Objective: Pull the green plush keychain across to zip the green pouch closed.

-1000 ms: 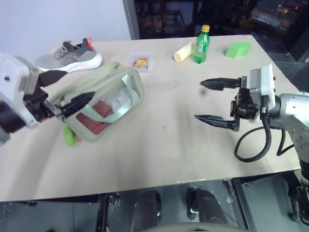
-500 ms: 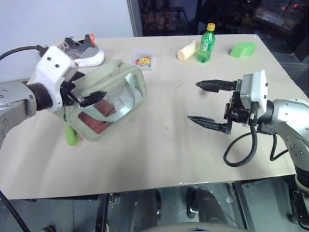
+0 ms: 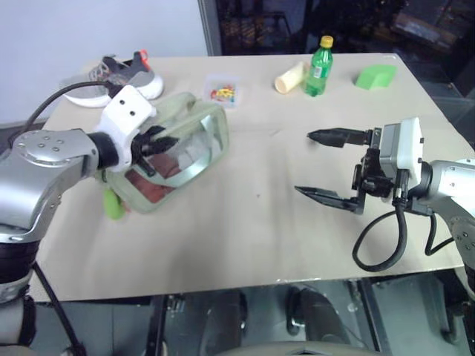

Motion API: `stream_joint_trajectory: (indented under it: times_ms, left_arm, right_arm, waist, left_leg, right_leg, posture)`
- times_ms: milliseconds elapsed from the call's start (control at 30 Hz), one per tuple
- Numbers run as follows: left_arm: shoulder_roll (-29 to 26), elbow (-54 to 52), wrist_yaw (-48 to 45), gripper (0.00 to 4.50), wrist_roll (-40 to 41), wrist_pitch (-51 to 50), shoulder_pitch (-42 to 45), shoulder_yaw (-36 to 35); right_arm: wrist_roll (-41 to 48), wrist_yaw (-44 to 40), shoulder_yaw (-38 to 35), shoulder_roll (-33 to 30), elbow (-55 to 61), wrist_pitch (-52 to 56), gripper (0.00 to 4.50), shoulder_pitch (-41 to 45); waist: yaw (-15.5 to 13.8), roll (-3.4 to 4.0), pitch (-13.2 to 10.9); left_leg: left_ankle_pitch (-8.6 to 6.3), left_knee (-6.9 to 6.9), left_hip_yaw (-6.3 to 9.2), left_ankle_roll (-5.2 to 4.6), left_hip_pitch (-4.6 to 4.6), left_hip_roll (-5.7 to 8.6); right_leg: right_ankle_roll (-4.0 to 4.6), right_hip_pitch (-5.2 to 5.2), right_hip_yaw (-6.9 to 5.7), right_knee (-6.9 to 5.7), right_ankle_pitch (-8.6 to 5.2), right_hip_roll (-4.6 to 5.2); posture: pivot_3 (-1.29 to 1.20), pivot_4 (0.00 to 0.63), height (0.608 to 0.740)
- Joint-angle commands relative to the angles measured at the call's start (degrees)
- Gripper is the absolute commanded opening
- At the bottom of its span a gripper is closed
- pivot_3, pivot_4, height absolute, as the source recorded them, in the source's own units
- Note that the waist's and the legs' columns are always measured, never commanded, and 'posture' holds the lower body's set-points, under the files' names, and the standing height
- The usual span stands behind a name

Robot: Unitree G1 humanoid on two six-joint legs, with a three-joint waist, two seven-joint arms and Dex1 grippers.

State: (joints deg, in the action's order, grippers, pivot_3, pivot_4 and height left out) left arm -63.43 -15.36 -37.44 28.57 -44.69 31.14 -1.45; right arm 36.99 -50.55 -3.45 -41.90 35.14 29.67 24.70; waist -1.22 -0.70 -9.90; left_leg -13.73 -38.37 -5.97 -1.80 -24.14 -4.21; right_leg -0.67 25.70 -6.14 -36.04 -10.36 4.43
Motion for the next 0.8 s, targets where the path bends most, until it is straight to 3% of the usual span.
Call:
stream_joint_trajectory:
  times_ms: [33,233,500,633,667,700,767,800]
  left_arm:
    - [1.8,1.1,-2.9,0.03,-3.3,6.9,3.0,-0.1]
    - [5.7,0.8,-16.6,0.03,-3.5,21.9,5.6,0.6]
    - [13.5,9.9,-26.1,0.03,-9.7,31.4,9.9,8.3]
    - [16.7,10.2,-27.0,1.40,-9.7,32.1,9.8,8.3]
    - [16.9,9.8,-26.3,1.56,-9.4,31.3,9.7,7.2]
    - [16.7,9.2,-26.2,2.16,-8.7,30.5,9.5,6.3]
    - [15.4,5.5,-26.9,2.72,-4.6,27.8,7.1,2.4]
    - [15.0,3.8,-27.1,2.72,-2.8,26.7,6.0,0.8]
  right_arm:
    - [0.3,1.2,-2.0,-0.8,2.5,-0.6,4.50,-0.1]
    - [0.5,2.8,-2.3,-1.4,3.5,0.1,4.50,-0.7]
    - [-1.6,5.7,-2.3,-2.6,4.2,0.3,4.50,-0.9]
    - [-4.5,7.3,-1.2,-3.8,5.6,0.2,4.50,-1.1]
    - [-5.2,7.9,-0.9,-3.9,6.1,0.3,4.50,-0.9]
    - [-5.8,8.4,-0.7,-3.8,6.5,0.3,4.50,-0.8]
    - [-7.3,8.8,0.6,-3.8,6.8,0.1,4.50,0.0]
    - [-8.0,8.8,1.2,-3.8,6.9,-0.1,4.50,0.4]
  waist:
    - [-0.1,-0.04,0.0]
    - [-0.1,-0.22,-0.1]
    - [0.1,-0.25,-0.1]
    - [0.3,-0.25,-0.1]
    - [0.3,-0.25,-0.1]
    - [0.3,-0.25,-0.2]
    - [0.4,-0.26,-0.2]
    - [0.6,-0.26,-0.2]
  left_leg:
    - [0.00,-0.02,0.01,0.00,0.00,0.00]
    - [0.00,-0.04,0.03,0.00,-0.09,0.00]
    - [0.00,-0.10,0.04,-0.02,-0.09,0.01]
    - [0.00,-0.25,0.06,-0.02,-0.08,0.00]
    - [0.00,-0.27,0.06,-0.03,-0.06,-0.01]
    - [0.00,-0.27,0.07,-0.03,-0.05,-0.01]
    - [0.00,-0.30,0.07,-0.03,-0.04,-0.02]
    - [0.00,-0.30,0.07,-0.03,-0.03,-0.02]
  right_leg:
    - [0.01,-0.01,0.00,0.00,0.00,0.00]
    - [-0.04,0.01,-0.02,0.03,0.03,0.00]
    - [-0.11,-0.01,-0.02,-0.01,0.07,-0.03]
    - [-0.11,0.00,-0.01,-0.17,0.07,-0.03]
    - [-0.11,0.00,0.01,-0.20,0.07,-0.03]
    - [-0.11,0.00,0.02,-0.24,0.07,-0.03]
    - [-0.11,0.01,0.03,-0.30,0.06,-0.04]
    - [-0.11,0.01,0.04,-0.32,0.06,-0.04]
  posture:
    - [0.00,0.150,0.740]
    - [0.00,0.150,0.740]
    - [0.00,0.150,0.740]
    - [0.00,0.150,0.740]
    - [0.00,0.150,0.740]
    - [0.00,0.150,0.740]
    - [0.00,0.150,0.740]
    - [0.00,0.150,0.740]
